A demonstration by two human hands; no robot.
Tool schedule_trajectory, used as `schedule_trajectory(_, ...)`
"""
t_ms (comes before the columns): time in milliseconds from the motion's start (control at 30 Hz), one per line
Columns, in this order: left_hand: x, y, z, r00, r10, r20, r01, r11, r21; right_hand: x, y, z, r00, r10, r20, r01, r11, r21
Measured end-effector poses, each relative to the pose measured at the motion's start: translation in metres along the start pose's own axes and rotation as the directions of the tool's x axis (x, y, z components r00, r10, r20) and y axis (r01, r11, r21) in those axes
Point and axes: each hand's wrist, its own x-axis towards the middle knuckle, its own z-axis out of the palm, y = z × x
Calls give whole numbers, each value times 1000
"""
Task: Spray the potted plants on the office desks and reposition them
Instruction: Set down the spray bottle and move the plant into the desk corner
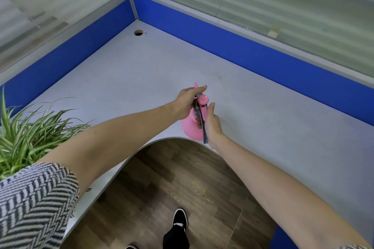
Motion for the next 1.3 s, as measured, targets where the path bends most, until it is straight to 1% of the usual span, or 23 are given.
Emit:
schedule_trajectory(133,-6,0,-3,1000,4,26,-4,1000,-18,-1,-1,3,1000,1,-17,-1,1000,-25)
schedule_trajectory(233,-15,2,-7,1000,4,29,-4,1000,-18,-3,-5,4,1000,1,-29,-4,994,-108)
schedule_trajectory(367,-27,8,-20,999,-11,35,12,999,-34,-8,-10,4,996,55,-66,-66,982,-174)
schedule_trajectory(467,-46,12,-33,999,49,-1,-49,997,-67,-19,-10,7,988,95,-123,-114,981,-154)
schedule_trajectory(500,-55,13,-36,996,79,-31,-81,992,-96,-23,-11,10,982,82,-172,-106,986,-132)
schedule_trajectory(533,-62,11,-34,992,104,-67,-112,985,-134,-27,-11,8,964,50,-260,-82,990,-114)
schedule_trajectory(567,-75,10,-44,985,131,-114,-151,971,-187,-37,-12,15,936,-23,-351,-20,993,-118)
schedule_trajectory(633,-101,8,-57,970,165,-181,-213,933,-290,-54,-13,25,849,-181,-497,115,980,-160)
schedule_trajectory(667,-116,5,-71,962,171,-215,-238,911,-338,-67,-13,40,820,-244,-518,177,968,-176)
schedule_trajectory(700,-134,-2,-86,954,175,-244,-259,892,-371,-81,-12,58,807,-295,-512,223,954,-198)
schedule_trajectory(767,-168,-17,-105,945,164,-282,-272,873,-405,-104,-9,87,797,-371,-476,300,928,-221)
schedule_trajectory(867,-215,-51,-147,933,139,-332,-268,884,-382,-145,3,143,782,-518,-347,433,852,-294)
schedule_trajectory(933,-239,-70,-166,929,103,-354,-248,886,-391,-168,12,171,819,-526,-230,464,843,-273)
schedule_trajectory(1000,-260,-90,-190,922,51,-385,-225,877,-424,-192,26,200,871,-481,-96,445,857,-258)
schedule_trajectory(1033,-274,-98,-204,914,30,-404,-222,871,-438,-206,33,216,899,-437,-13,417,866,-276)
schedule_trajectory(1067,-282,-105,-215,911,5,-413,-210,866,-453,-217,38,228,930,-361,74,366,884,-291)
schedule_trajectory(1100,-289,-111,-226,903,-22,-430,-199,865,-461,-230,42,241,951,-256,175,300,900,-315)
schedule_trajectory(1133,-297,-116,-239,892,-37,-451,-202,860,-469,-241,47,254,952,-134,275,229,907,-353)
schedule_trajectory(1200,-308,-121,-261,882,-60,-468,-217,829,-515,-254,54,271,905,86,416,133,873,-469)
schedule_trajectory(1233,-313,-123,-272,879,-88,-468,-209,812,-546,-260,57,279,878,162,451,104,855,-509)
schedule_trajectory(1300,-314,-128,-292,877,-129,-463,-196,784,-589,-264,58,291,845,234,481,54,857,-512)
